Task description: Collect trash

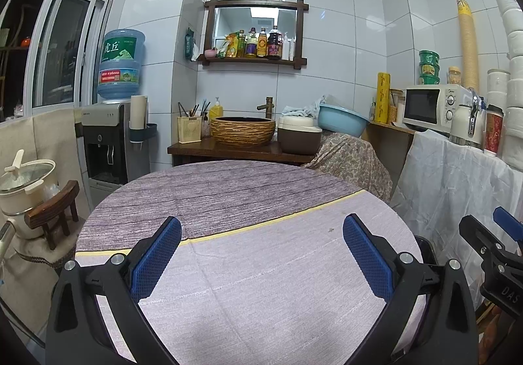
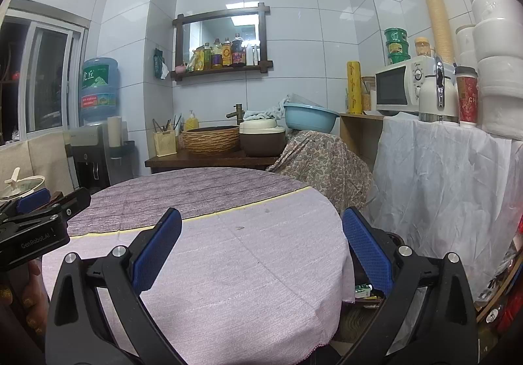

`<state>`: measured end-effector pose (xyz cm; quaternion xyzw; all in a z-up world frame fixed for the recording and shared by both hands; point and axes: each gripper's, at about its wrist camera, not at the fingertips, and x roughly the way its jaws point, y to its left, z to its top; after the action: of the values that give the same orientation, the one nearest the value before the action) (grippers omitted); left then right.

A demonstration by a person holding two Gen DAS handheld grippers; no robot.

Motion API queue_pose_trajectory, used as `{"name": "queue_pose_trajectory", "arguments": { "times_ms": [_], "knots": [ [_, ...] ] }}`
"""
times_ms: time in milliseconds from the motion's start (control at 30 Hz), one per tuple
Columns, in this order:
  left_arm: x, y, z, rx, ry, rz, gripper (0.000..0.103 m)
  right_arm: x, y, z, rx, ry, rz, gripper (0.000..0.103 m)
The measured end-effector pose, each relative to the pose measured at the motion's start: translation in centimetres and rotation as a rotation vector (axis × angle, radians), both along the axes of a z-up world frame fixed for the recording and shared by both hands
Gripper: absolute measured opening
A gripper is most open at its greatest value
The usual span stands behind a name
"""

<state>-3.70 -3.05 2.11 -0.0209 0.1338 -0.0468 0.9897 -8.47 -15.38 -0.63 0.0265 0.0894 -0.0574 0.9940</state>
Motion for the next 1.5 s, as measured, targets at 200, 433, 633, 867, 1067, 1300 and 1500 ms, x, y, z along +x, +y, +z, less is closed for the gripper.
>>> {"name": "queue_pose_trajectory", "arguments": {
  "times_ms": [200,433,633,867,1067,1300,1500],
  "knots": [
    [0.02,-0.09,-0.09,-0.001,0.006,0.0,0.098,0.0,-0.07,0.03,-0.001,0.0,0.001,0.097],
    [0.06,-0.16,-0.12,-0.001,0.01,-0.002,0.098,0.01,-0.15,0.01,0.001,0.003,0.003,0.097],
    [0.07,-0.18,-0.19,0.0,0.013,-0.002,0.098,-0.01,0.01,0.0,-0.001,0.003,0.002,0.097],
    [0.37,-0.02,-0.32,-0.004,0.029,-0.006,0.098,-0.01,-0.06,0.05,0.002,0.005,0.004,0.097],
    [0.29,-0.27,-0.29,0.004,0.028,-0.005,0.098,0.0,-0.12,0.07,0.002,0.005,0.003,0.097],
    [0.11,-0.58,-0.14,0.015,0.018,0.003,0.098,0.01,-0.11,0.09,0.002,0.005,0.003,0.097],
    [0.19,-0.43,0.02,0.009,0.019,0.007,0.098,0.05,-0.22,0.05,0.004,0.009,0.005,0.097]
  ]
}}
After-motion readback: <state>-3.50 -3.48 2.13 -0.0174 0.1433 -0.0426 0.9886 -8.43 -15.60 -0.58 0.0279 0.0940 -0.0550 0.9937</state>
